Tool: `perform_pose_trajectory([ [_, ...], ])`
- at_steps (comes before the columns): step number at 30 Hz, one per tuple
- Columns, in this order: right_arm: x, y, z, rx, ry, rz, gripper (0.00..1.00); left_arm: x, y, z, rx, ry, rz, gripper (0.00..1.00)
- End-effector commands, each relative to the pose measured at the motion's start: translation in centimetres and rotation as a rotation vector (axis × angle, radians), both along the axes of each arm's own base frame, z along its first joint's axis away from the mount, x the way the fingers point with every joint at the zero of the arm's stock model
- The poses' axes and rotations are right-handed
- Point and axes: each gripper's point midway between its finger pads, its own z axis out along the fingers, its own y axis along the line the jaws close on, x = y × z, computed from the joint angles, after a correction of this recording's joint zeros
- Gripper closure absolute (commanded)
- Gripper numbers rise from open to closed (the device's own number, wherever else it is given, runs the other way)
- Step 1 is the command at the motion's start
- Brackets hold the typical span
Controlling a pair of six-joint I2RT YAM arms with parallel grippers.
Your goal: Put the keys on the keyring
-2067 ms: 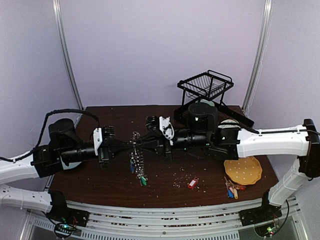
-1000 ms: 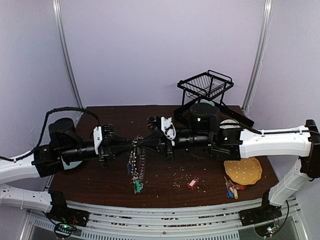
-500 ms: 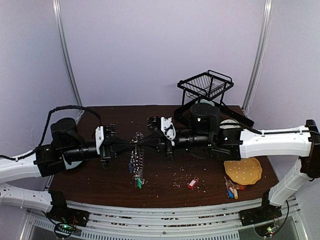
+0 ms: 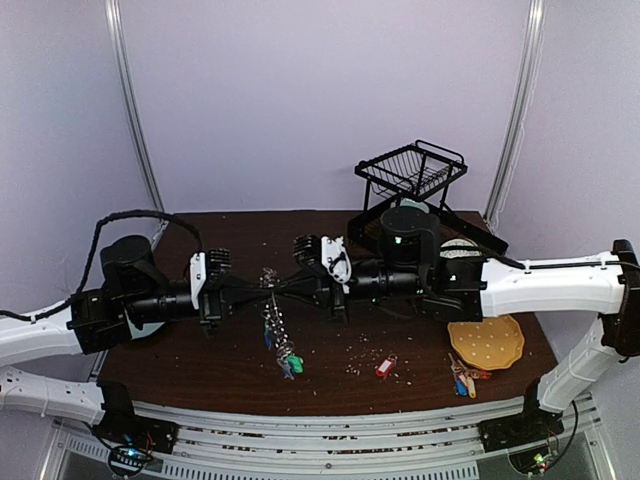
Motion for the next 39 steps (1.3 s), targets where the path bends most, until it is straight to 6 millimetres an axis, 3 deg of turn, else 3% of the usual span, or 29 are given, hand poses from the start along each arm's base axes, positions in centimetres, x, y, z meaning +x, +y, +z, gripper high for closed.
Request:
perform_pose_trajectory([
  [1, 0.4, -1.3, 2.9, 0.038, 0.039, -0.027, 0.88, 0.4, 0.9, 2.5, -0.034, -0.172, 0.048, 1.0],
  [5, 4.3, -3.7, 0.9, -0.068, 0.257, -0.183, 0.7, 1.0, 0.8, 0.2, 0.102, -0.204, 0.055, 1.0],
  [10, 9.6, -9.9, -6.2, -0.232, 0.572, -0.634, 0.59, 0.5, 0.1, -0.6, 0.099, -0.158, 0.008, 1.0],
  [12, 10.4, -13.0, -10.0, -0.324, 0.664, -0.815, 0.56, 0.5, 0.1, -0.7, 0.092, -0.152, 0.009, 1.0],
  [15, 10.2, -16.9, -14.7, -0.434, 0.792, -1.017, 0.54, 0.4, 0.0, -0.6, 0.08, -0.131, 0.002, 1.0],
  [17, 9.4, -18.4, -17.1, -0.475, 0.867, -1.047, 0.52, 0.3, -0.1, -0.7, 0.074, -0.126, -0.007, 1.0],
  [24, 7.8, -21.6, -24.2, -0.646, 1.074, -0.94, 0.51, 0.2, 0.3, -0.7, 0.057, -0.136, 0.004, 1.0],
  [29, 7.0, -21.9, -26.8, -0.732, 1.127, -0.847, 0.53, 0.4, 0.1, -1.1, 0.071, -0.129, 0.007, 1.0],
  [39, 5.2, -22.3, -29.1, -0.815, 1.176, -0.732, 0.56, 0.9, 0.1, -1.7, 0.081, -0.123, 0.009, 1.0],
])
